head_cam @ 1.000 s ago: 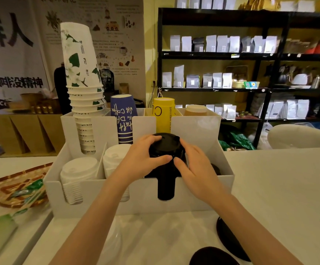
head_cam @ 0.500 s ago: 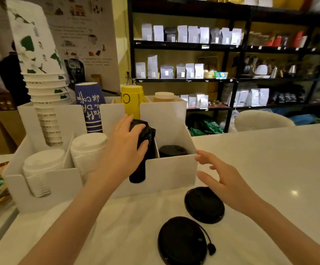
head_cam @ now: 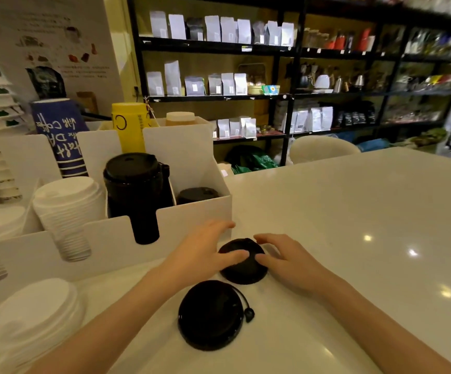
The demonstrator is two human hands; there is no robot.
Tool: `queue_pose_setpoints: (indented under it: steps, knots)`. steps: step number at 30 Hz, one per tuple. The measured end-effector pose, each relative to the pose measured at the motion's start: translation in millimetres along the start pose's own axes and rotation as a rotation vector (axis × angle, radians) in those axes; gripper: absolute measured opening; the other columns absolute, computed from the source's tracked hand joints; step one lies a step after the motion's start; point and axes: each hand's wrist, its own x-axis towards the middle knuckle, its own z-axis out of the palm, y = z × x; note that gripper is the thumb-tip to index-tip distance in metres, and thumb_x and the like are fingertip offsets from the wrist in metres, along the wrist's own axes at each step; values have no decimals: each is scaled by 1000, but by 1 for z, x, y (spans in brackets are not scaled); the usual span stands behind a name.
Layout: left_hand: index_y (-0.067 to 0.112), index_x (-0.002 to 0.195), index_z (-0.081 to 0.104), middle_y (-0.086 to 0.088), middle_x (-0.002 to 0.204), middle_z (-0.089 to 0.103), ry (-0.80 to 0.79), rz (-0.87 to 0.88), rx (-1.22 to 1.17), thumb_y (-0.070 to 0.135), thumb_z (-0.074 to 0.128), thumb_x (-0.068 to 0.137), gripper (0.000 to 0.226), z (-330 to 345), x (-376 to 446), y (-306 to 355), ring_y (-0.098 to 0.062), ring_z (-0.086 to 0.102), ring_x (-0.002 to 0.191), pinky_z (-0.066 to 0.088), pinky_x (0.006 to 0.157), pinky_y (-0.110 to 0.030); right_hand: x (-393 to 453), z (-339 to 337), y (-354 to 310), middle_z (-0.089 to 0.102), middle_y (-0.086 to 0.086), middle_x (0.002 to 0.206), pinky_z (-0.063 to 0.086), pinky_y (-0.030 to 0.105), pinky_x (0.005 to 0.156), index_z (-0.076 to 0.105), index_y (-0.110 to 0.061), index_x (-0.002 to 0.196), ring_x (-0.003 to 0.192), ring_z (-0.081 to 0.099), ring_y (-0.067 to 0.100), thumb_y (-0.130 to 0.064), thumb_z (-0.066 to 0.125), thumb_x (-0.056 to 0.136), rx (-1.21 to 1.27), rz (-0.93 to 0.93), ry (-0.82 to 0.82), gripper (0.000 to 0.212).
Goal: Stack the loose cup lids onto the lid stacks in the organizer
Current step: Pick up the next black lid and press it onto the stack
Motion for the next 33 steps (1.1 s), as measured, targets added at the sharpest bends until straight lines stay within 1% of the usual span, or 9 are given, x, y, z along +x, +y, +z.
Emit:
queue_pose_setpoints:
  steps: [2, 5, 10, 15, 23, 25, 28, 31, 33]
  knots:
    - [25, 131, 37, 0, 136, 45, -117, -39, 39, 50, 59, 76, 64, 11, 3, -5, -16, 44, 119, 37, 96, -28, -2, 0, -3, 48, 0, 137, 27, 20, 95, 42, -20, 131, 123, 40, 12, -26, 50, 88, 4, -22, 18, 44]
    - [23, 124, 44, 0, 122, 54, -160, -62, 52, 50, 63, 70, 63, 22, 5, -10, -14, 50, 104, 45, 88, -28, -5, -2, -6, 54, 0, 129, 31, 21, 92, 48, -18, 126, 115, 44, 12, -22, 48, 89, 19, -41, 14, 38]
    - [20, 123, 45, -2, 123, 54, -100, -33, 27, 42, 68, 69, 63, 29, 6, -11, -16, 49, 108, 42, 89, -26, -5, 0, -6, 66, 12, 107, 42, 41, 89, 61, -9, 107, 101, 55, 26, -18, 47, 88, 51, -50, 10, 26]
    - [22, 128, 42, -1, 129, 53, -47, -24, -14, 39, 71, 69, 68, 23, 7, -12, -16, 48, 115, 36, 88, -22, 0, 2, 1, 60, -4, 111, 39, 18, 86, 59, -22, 114, 108, 52, 12, -17, 42, 91, 246, 21, 66, 29]
    - [25, 119, 52, 5, 123, 56, 167, 88, -138, 32, 75, 65, 60, -27, 3, 1, -7, 47, 109, 38, 88, -20, 11, -27, -33, 62, -1, 102, 36, -2, 74, 66, -17, 103, 95, 54, 6, -14, 43, 91, 296, -139, 286, 26]
    - [27, 117, 54, 7, 119, 56, 238, 114, -149, 31, 76, 64, 58, -42, -1, 2, -7, 47, 109, 41, 92, -22, 15, -33, -47, 62, 0, 102, 40, 4, 78, 65, -16, 104, 95, 55, 7, -13, 42, 91, 308, -188, 318, 26]
    - [30, 113, 56, 13, 110, 53, 317, 149, -202, 26, 77, 63, 55, -65, -6, -1, -6, 48, 103, 40, 85, -12, 23, -41, -73, 66, 3, 103, 46, 23, 84, 66, -17, 105, 99, 57, 14, -15, 42, 91, 337, -261, 351, 27]
    - [31, 112, 55, 13, 118, 49, 379, 183, -281, 21, 76, 64, 53, -87, -8, -9, -7, 48, 111, 44, 92, -19, 35, -44, -98, 68, 6, 101, 48, 25, 84, 64, -15, 108, 101, 59, 18, -15, 40, 93, 414, -315, 375, 28]
    - [30, 113, 55, 12, 124, 47, 444, 197, -335, 19, 75, 66, 53, -99, -8, -16, -4, 44, 116, 41, 96, -16, 44, -43, -114, 68, 5, 102, 49, 26, 87, 63, -13, 110, 102, 60, 18, -14, 41, 92, 499, -341, 397, 29]
